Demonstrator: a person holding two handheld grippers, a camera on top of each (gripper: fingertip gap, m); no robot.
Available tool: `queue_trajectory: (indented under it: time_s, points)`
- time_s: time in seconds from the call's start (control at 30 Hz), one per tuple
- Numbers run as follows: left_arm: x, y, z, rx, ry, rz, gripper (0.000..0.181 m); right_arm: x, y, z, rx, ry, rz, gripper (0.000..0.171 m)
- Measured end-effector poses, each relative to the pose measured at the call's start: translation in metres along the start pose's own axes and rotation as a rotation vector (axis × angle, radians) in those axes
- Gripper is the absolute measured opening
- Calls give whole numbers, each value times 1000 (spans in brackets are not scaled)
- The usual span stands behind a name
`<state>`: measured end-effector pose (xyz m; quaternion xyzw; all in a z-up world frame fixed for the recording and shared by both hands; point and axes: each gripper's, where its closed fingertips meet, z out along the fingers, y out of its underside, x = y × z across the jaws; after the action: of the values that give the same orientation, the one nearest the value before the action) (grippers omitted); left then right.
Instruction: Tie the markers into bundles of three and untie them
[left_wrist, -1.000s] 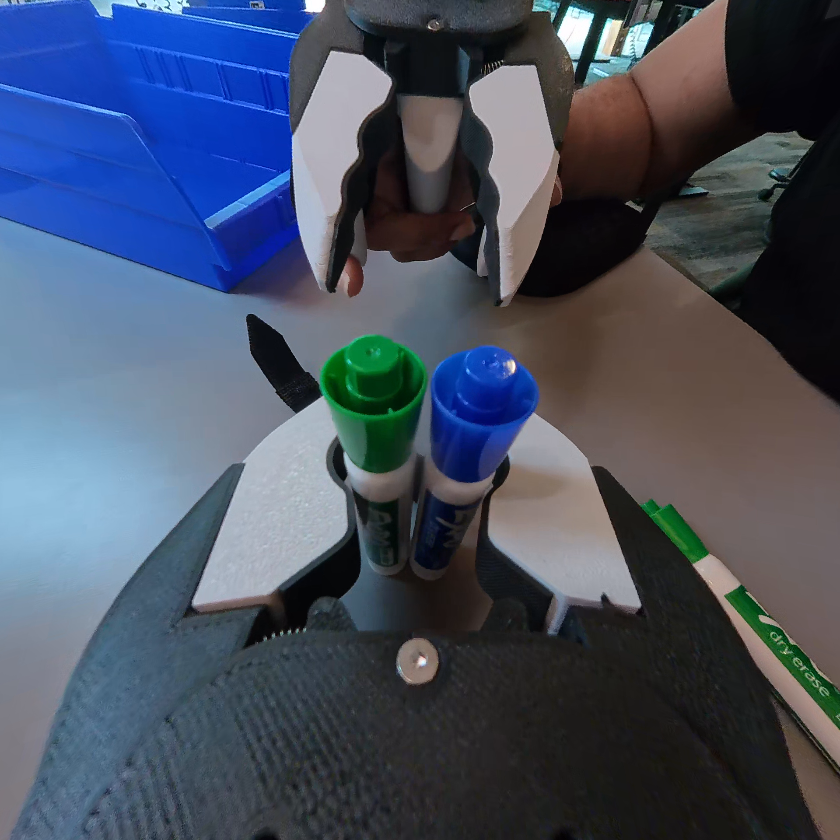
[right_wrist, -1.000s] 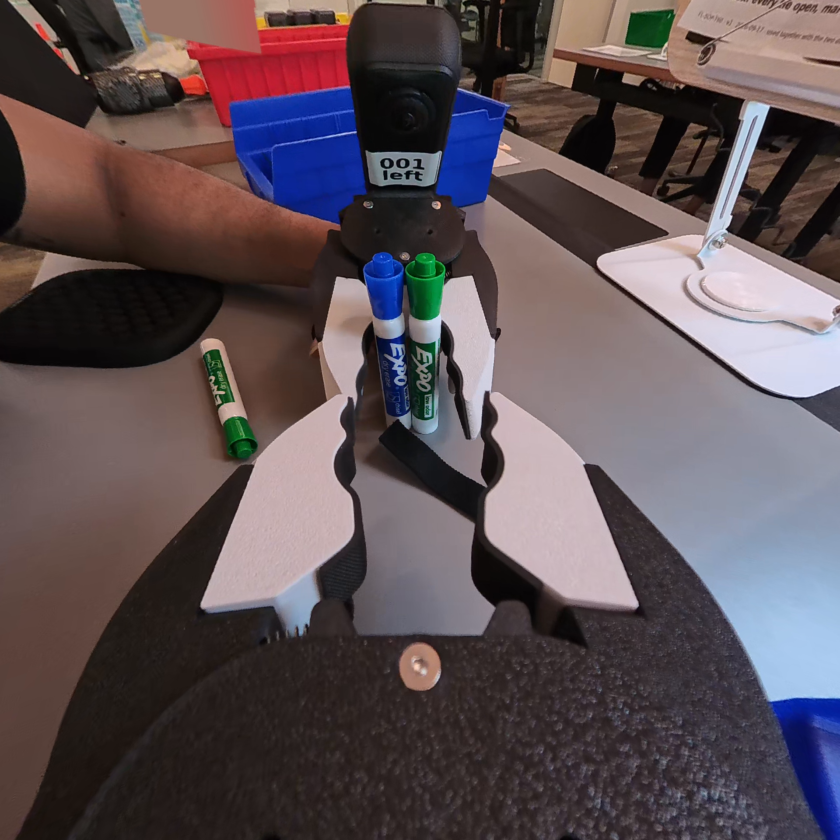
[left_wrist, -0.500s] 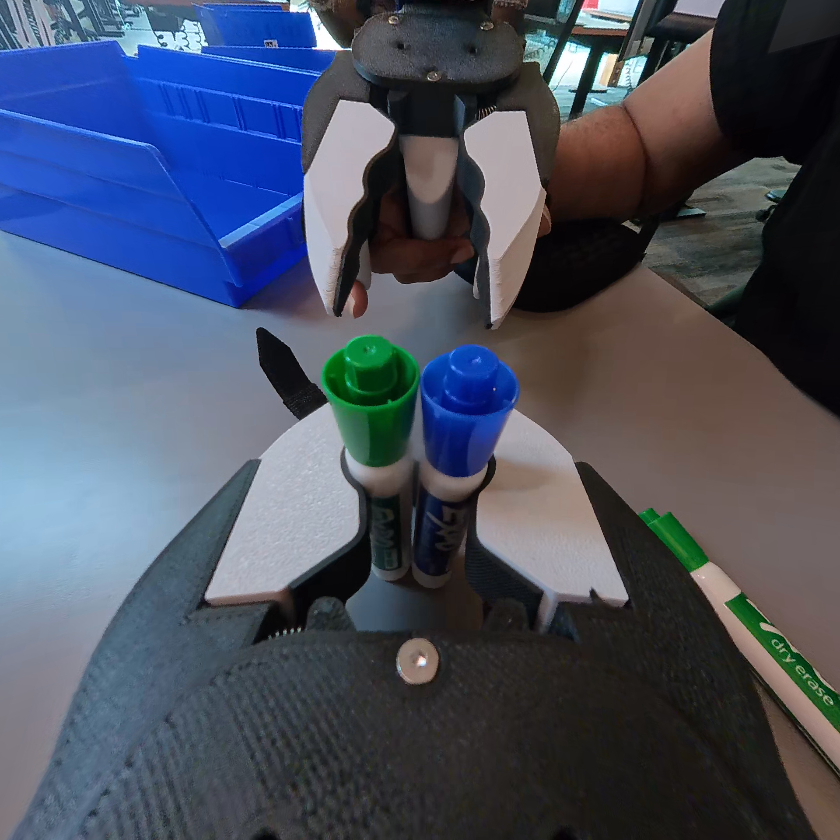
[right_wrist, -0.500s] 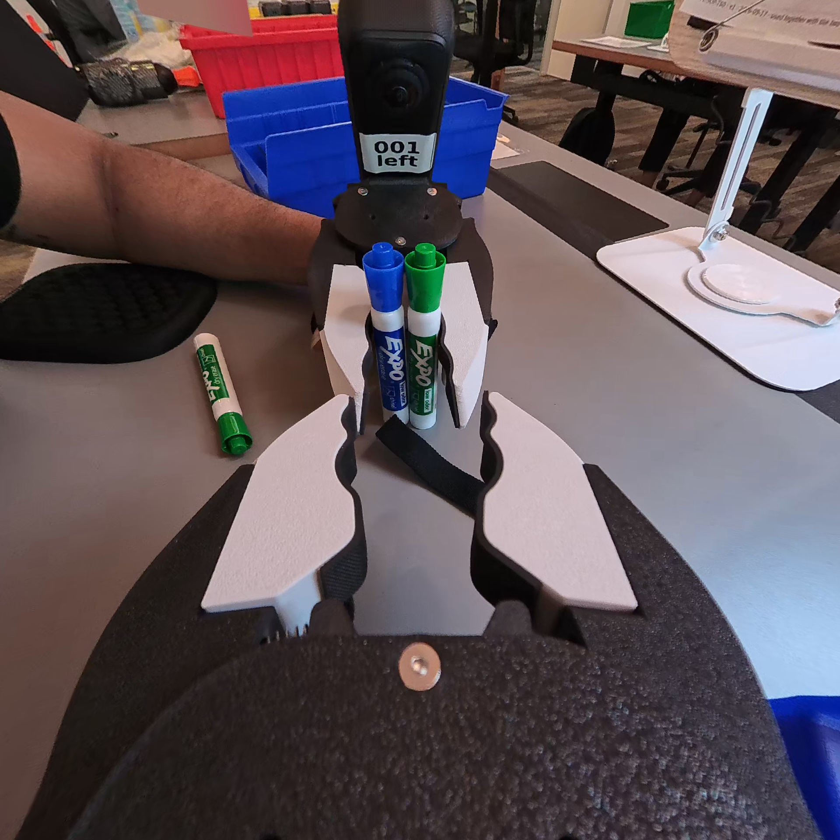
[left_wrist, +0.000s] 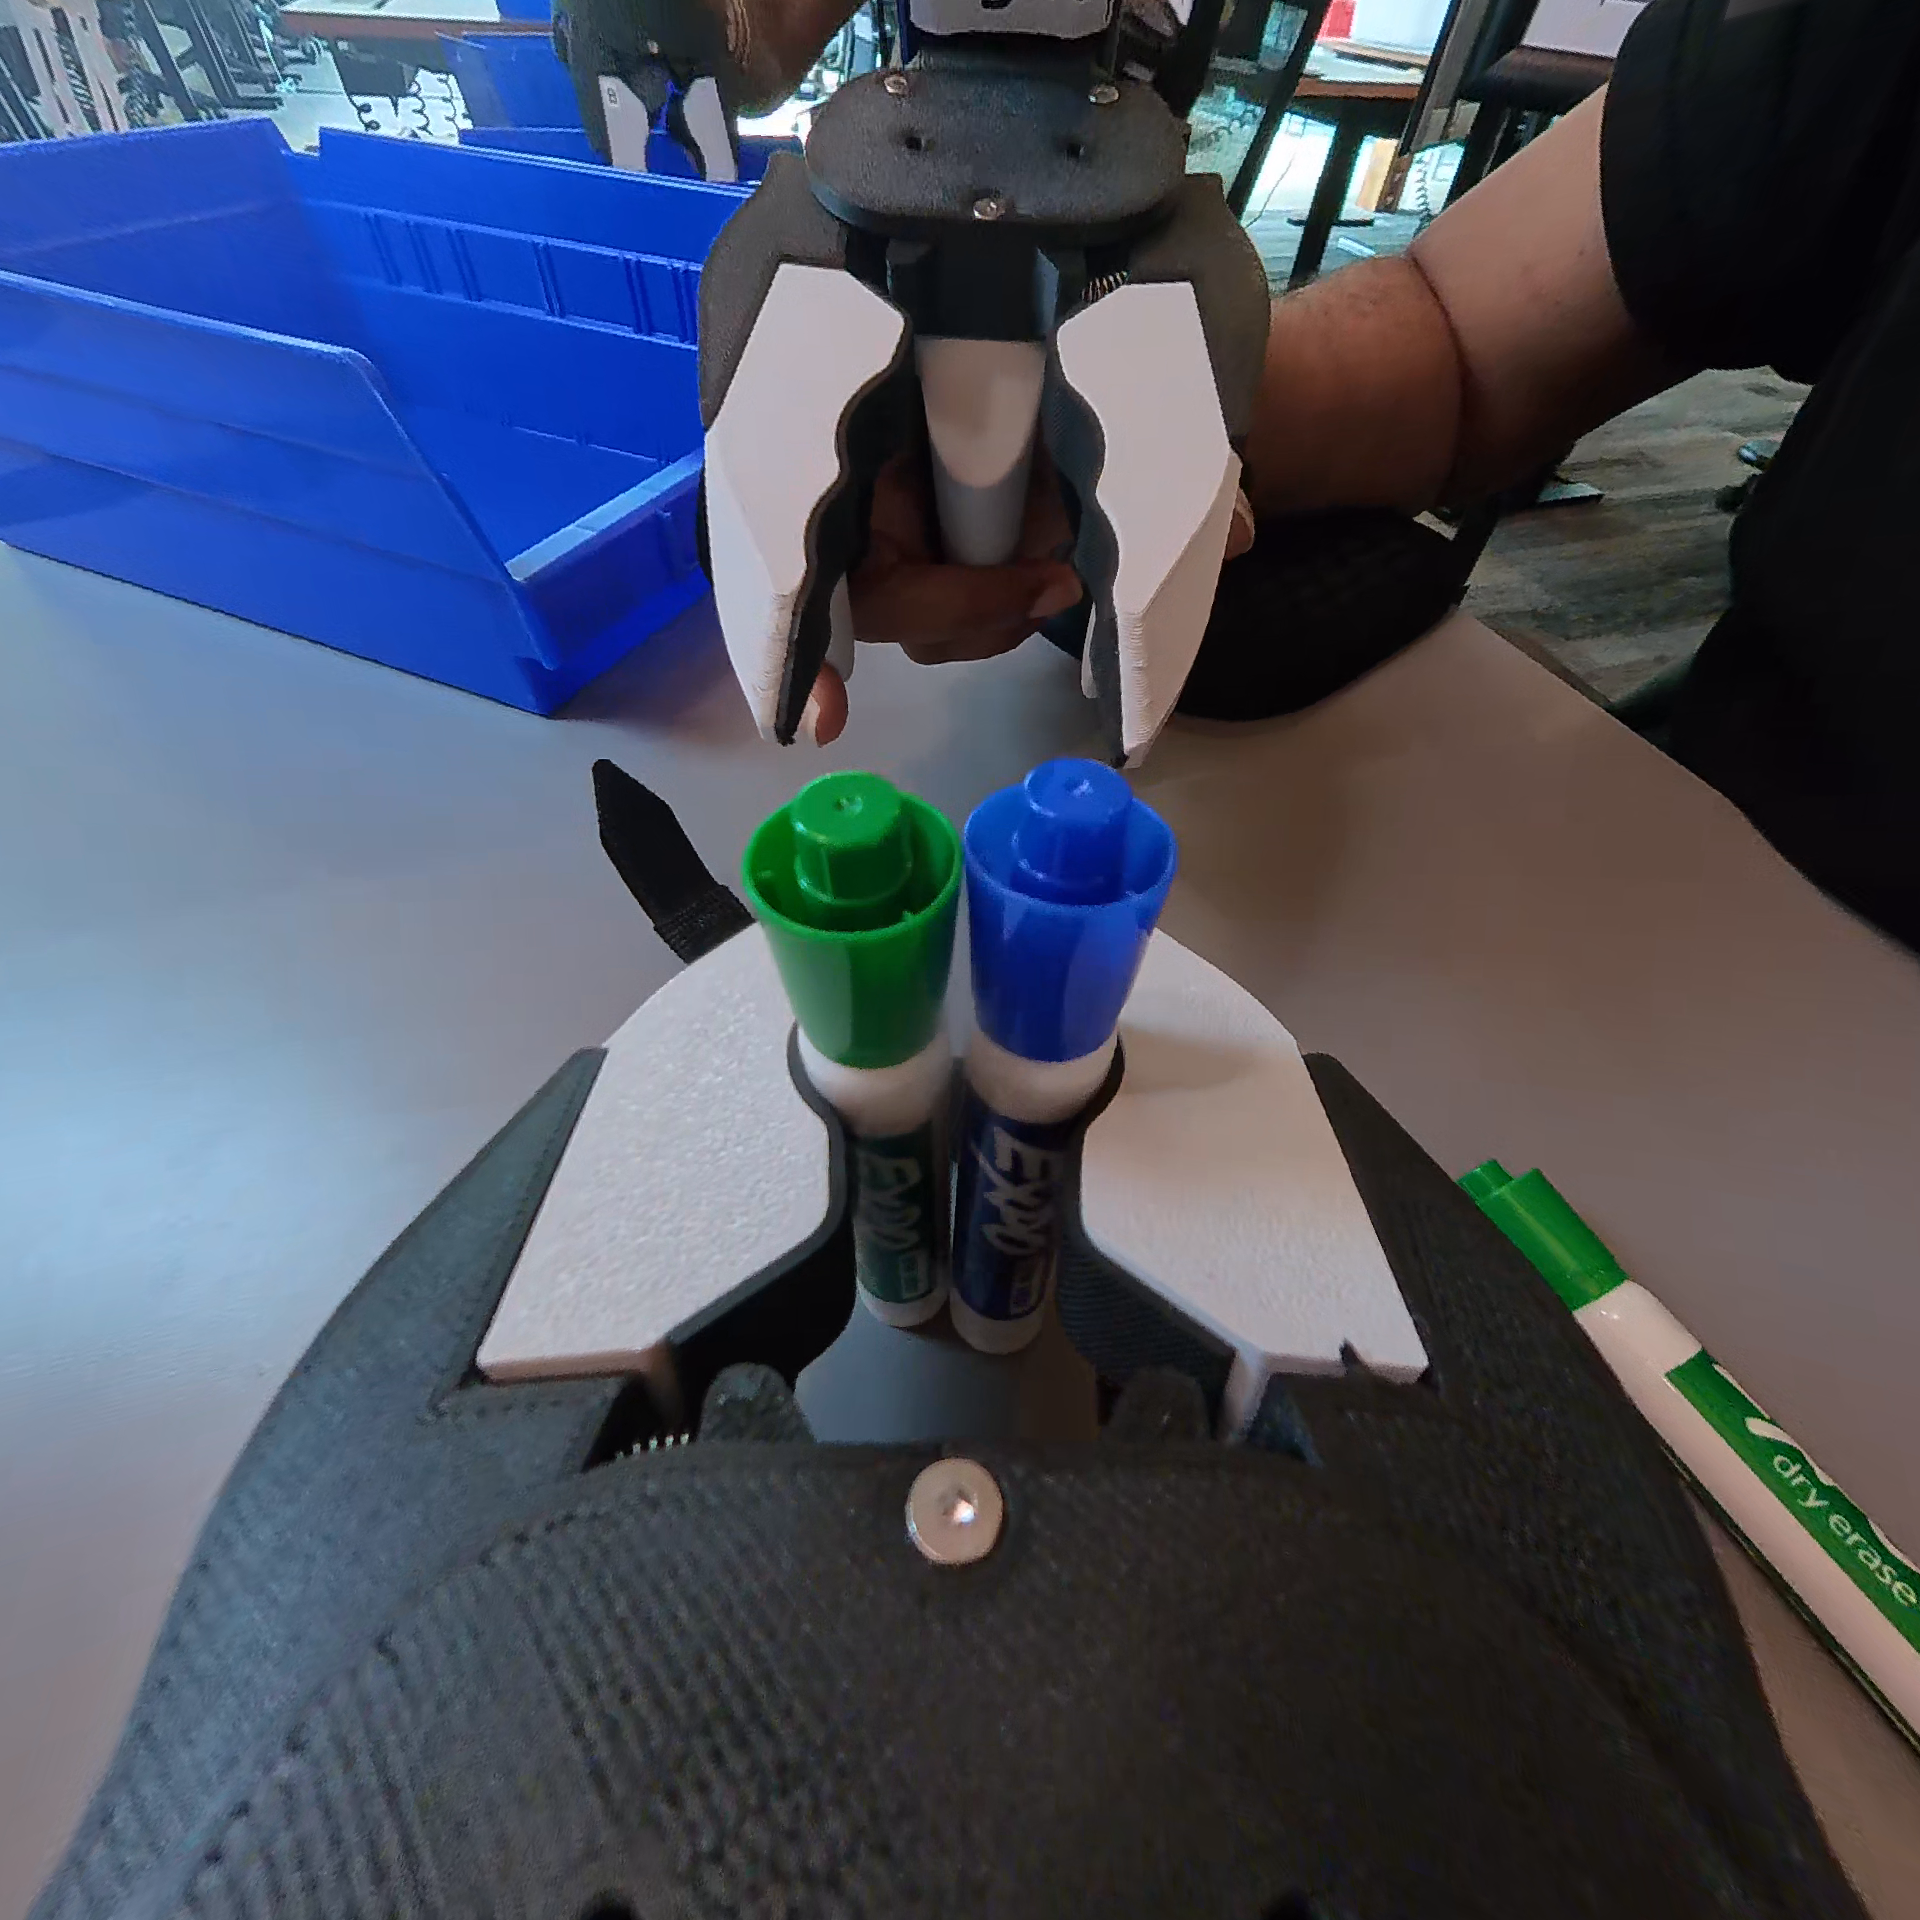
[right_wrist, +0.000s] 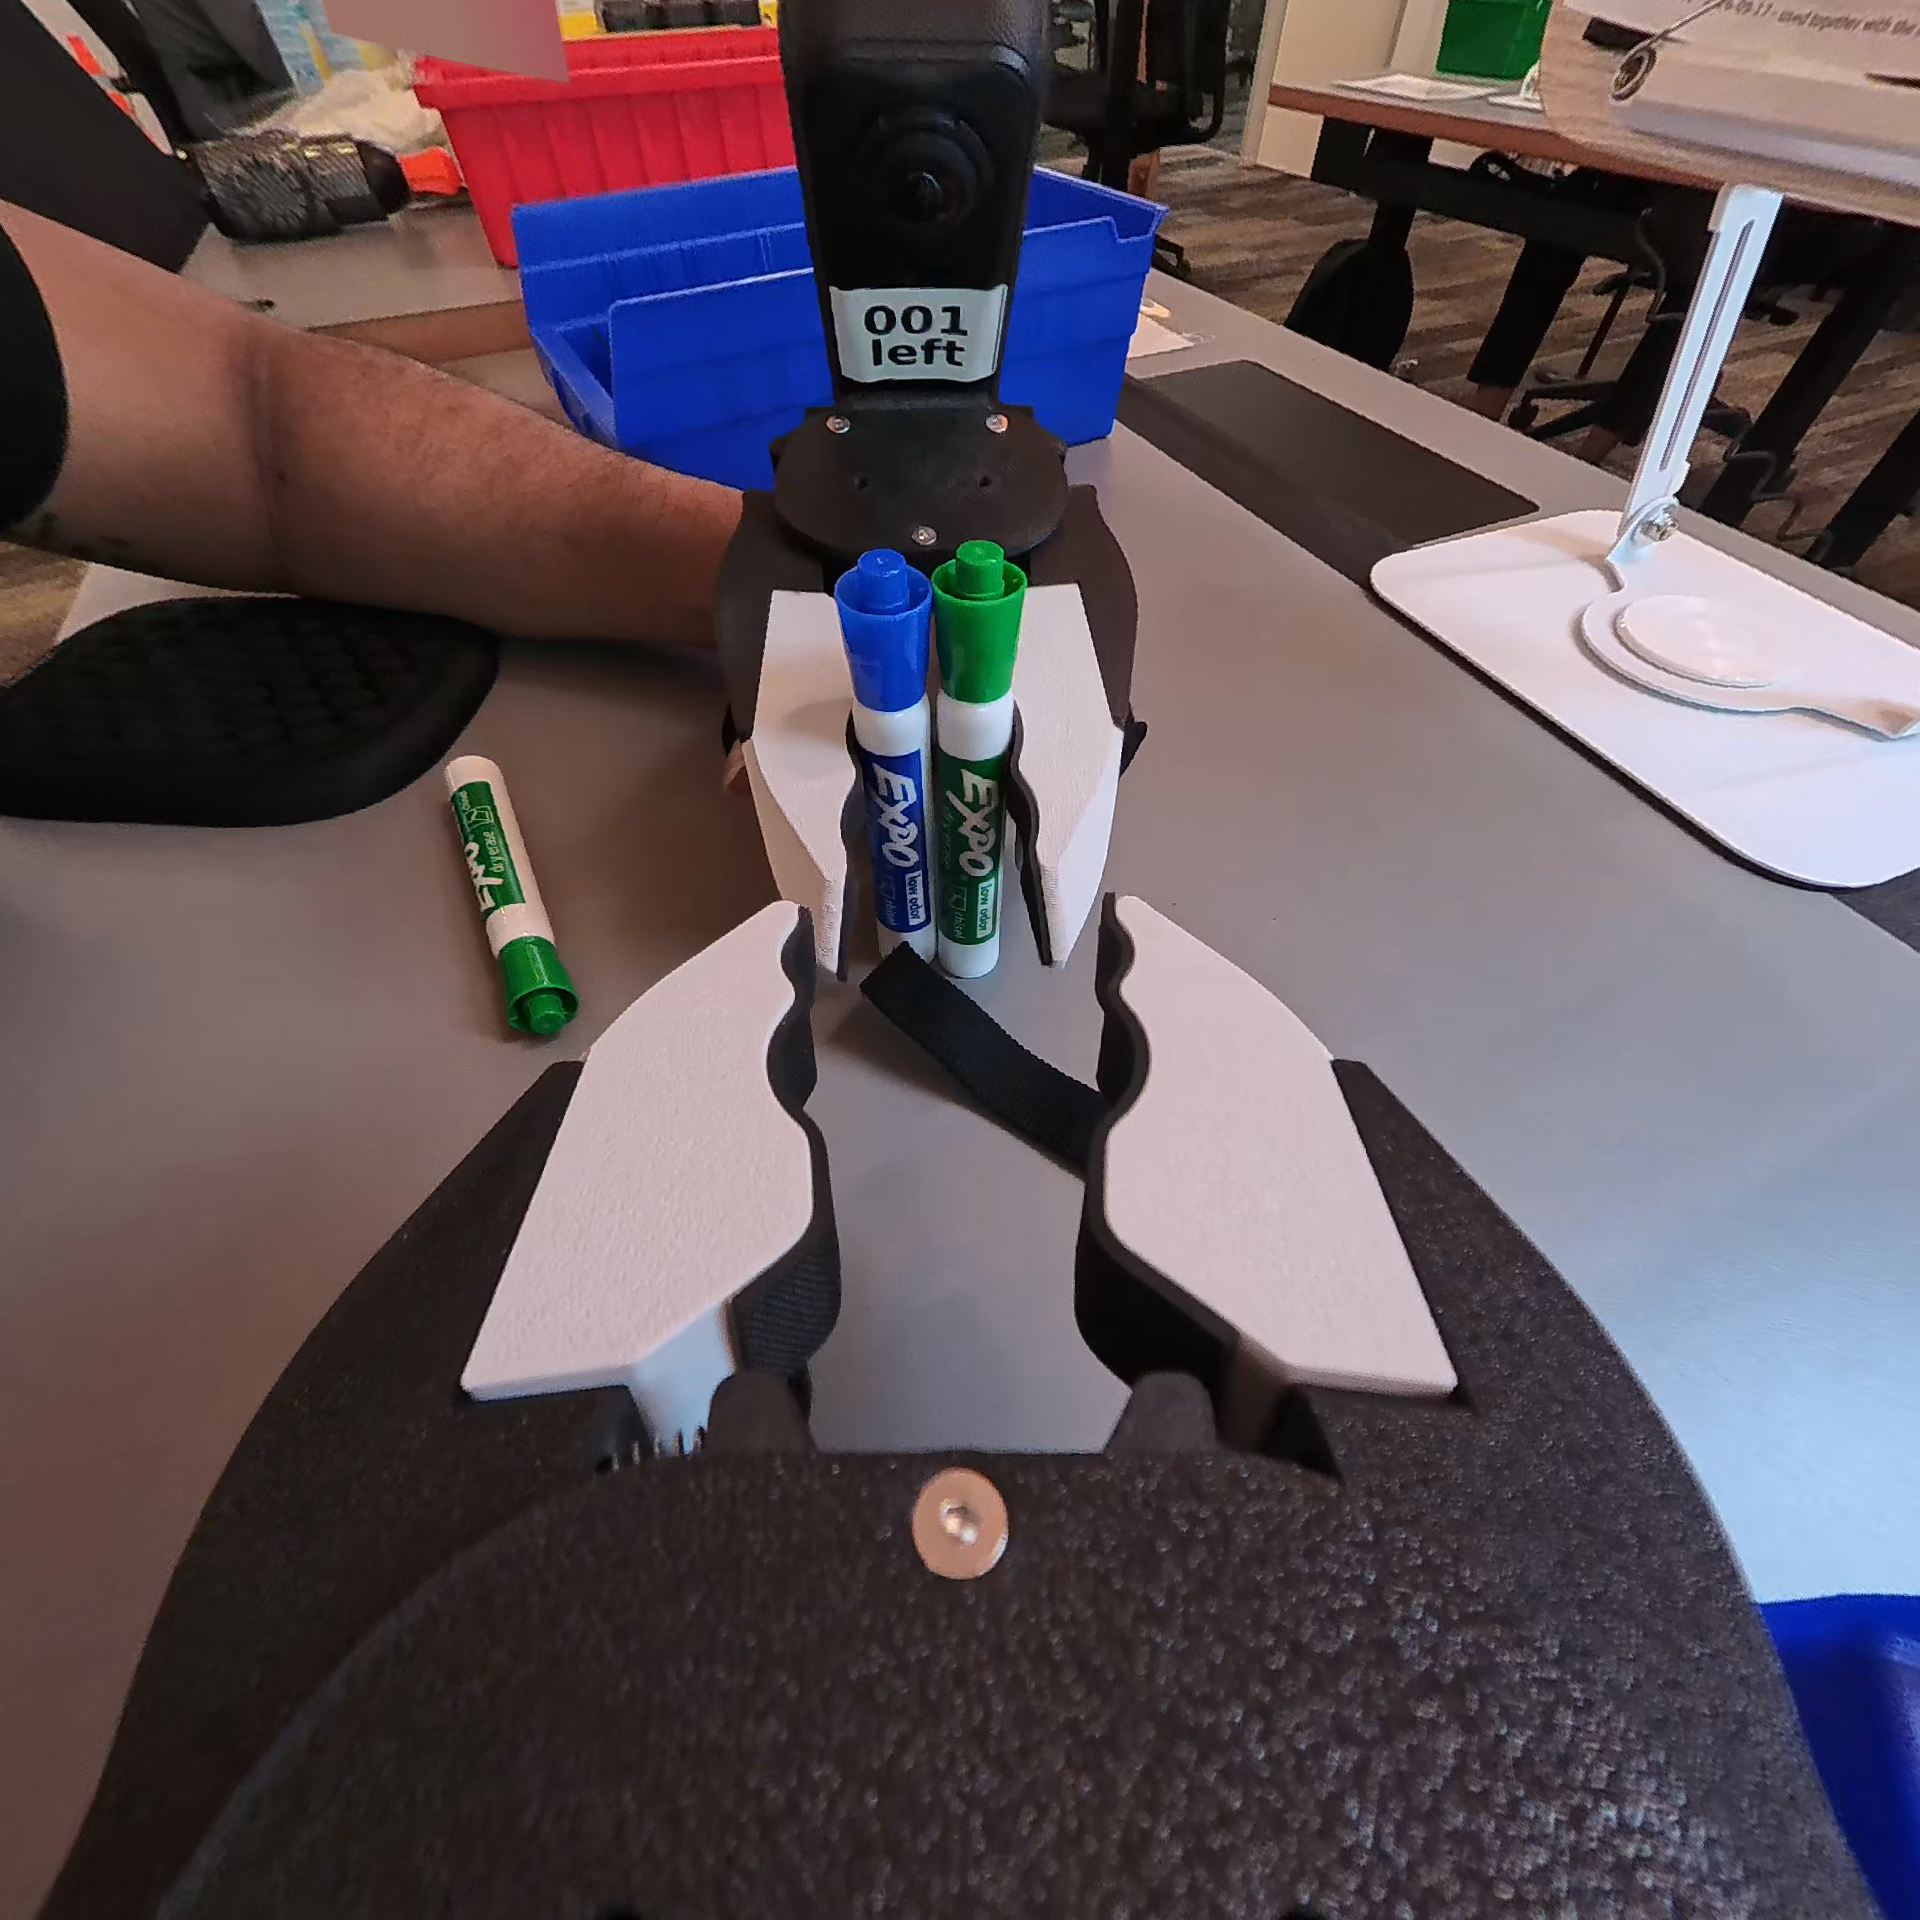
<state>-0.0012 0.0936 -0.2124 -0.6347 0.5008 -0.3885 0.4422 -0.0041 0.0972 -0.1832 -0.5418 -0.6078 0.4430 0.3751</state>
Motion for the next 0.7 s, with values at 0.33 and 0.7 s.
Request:
queue_trajectory:
  time_s: [0.33, 0.7]
  points:
    - [1, 3, -2, -20, -17, 16, 47, -2, 0, 1, 2, -3, -3, 52]
    - [3, 30, -6, -190, 26, 15, 51, -2, 1, 1, 3, -5, -3, 52]
